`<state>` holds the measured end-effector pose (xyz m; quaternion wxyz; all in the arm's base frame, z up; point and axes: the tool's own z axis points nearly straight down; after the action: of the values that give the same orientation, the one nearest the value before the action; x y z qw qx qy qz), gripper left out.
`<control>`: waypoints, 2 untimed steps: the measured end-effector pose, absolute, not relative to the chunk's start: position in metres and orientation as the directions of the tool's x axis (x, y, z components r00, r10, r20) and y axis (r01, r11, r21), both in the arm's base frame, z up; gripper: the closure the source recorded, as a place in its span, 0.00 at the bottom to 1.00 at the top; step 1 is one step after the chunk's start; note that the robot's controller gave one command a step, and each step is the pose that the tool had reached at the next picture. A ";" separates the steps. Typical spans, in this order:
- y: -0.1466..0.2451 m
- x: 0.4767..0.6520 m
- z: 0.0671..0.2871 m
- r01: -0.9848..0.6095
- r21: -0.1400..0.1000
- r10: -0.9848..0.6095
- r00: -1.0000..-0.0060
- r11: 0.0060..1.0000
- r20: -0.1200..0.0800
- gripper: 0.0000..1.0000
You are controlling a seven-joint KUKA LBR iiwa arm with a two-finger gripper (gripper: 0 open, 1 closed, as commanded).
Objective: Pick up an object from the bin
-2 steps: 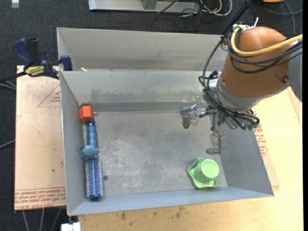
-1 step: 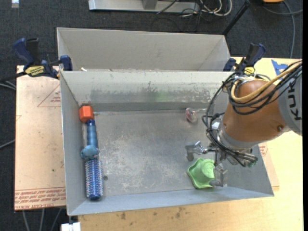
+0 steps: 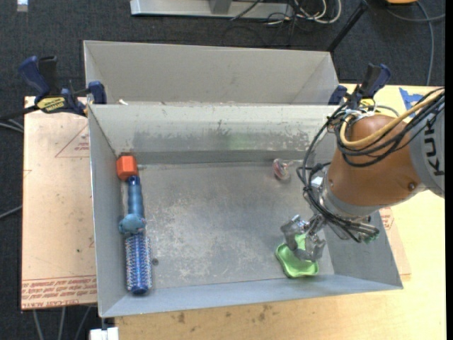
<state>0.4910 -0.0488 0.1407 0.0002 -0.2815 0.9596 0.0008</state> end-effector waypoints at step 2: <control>-0.069 0.490 0.090 -0.803 0.003 -0.803 -0.597 0.597 0.001 0.00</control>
Offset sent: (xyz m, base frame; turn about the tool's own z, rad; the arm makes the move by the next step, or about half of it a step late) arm 0.0000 0.0000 0.0000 0.0000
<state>0.4902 -0.0687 0.0903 -0.0011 -0.4491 0.8935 0.0013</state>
